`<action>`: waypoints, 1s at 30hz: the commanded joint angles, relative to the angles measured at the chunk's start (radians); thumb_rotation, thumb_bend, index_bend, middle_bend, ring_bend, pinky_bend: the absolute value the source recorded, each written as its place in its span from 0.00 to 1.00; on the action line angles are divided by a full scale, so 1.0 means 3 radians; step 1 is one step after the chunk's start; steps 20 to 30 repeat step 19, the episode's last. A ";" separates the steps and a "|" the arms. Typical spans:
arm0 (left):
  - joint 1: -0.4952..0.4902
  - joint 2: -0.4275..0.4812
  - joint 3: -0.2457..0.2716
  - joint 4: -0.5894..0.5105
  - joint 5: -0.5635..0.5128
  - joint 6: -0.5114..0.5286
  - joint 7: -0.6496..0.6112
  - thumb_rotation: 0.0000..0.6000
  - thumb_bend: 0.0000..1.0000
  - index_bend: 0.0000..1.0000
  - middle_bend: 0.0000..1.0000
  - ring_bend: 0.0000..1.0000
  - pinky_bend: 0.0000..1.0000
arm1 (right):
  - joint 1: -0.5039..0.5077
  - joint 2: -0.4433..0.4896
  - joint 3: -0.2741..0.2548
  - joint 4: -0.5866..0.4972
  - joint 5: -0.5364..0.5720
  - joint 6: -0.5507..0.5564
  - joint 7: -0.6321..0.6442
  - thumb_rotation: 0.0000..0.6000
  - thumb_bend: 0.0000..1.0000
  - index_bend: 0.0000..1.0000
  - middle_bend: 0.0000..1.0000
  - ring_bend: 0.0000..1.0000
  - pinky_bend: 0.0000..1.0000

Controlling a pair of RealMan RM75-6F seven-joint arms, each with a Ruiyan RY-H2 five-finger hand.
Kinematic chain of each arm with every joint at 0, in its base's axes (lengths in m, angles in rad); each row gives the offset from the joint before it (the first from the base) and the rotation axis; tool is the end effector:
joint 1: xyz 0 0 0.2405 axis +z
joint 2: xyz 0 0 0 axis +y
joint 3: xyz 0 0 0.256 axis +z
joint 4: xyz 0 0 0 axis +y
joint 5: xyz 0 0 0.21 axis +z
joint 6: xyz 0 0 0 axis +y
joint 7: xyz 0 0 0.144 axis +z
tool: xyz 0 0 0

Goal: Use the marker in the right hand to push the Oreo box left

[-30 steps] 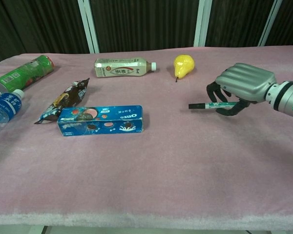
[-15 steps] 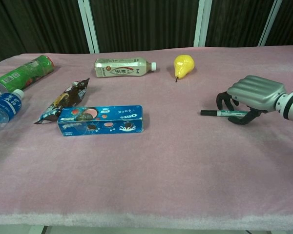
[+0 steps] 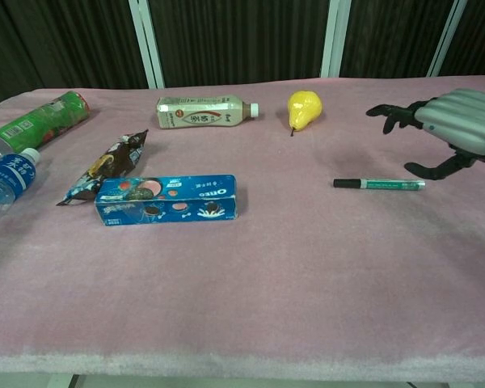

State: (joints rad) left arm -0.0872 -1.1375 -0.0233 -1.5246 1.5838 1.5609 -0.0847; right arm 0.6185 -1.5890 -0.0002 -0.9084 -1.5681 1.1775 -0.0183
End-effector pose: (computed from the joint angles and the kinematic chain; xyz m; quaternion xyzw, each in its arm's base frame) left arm -0.3126 0.1768 0.1626 -0.6060 -0.3599 -0.4235 0.5690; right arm -0.2614 -0.3492 0.0240 0.7829 -0.1990 0.3431 0.4793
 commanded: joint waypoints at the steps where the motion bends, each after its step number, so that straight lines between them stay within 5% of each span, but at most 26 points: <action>1: 0.0010 0.0001 0.0010 0.0012 0.0049 0.0044 -0.0033 1.00 0.38 0.00 0.00 0.00 0.11 | -0.0656 0.1059 -0.0011 -0.1857 0.0529 0.0414 -0.1135 1.00 0.30 0.02 0.13 0.09 0.26; 4: 0.0019 -0.0006 0.0029 0.0025 0.0093 0.0067 -0.0007 1.00 0.37 0.00 0.00 0.00 0.11 | -0.1124 0.1351 -0.0186 -0.2486 0.0478 0.1023 -0.1424 1.00 0.22 0.00 0.06 0.04 0.22; 7: 0.0029 -0.0006 0.0057 0.0021 0.0132 0.0074 0.0050 1.00 0.37 0.00 0.00 0.00 0.11 | -0.1542 0.1286 -0.0324 -0.2393 0.0351 0.1541 -0.1308 1.00 0.22 0.00 0.04 0.01 0.20; 11: 0.0032 -0.0007 0.0097 -0.0007 0.0193 0.0064 0.0161 1.00 0.37 0.00 0.00 0.00 0.11 | -0.1736 0.1245 -0.0343 -0.2252 0.0213 0.1769 -0.1135 1.00 0.22 0.00 0.00 0.00 0.15; 30: 0.0030 -0.0016 0.0123 -0.0054 0.0219 0.0032 0.0278 1.00 0.37 0.00 0.00 0.00 0.11 | -0.1741 0.1245 -0.0203 -0.2232 0.0318 0.1542 -0.1082 1.00 0.22 0.00 0.00 0.00 0.15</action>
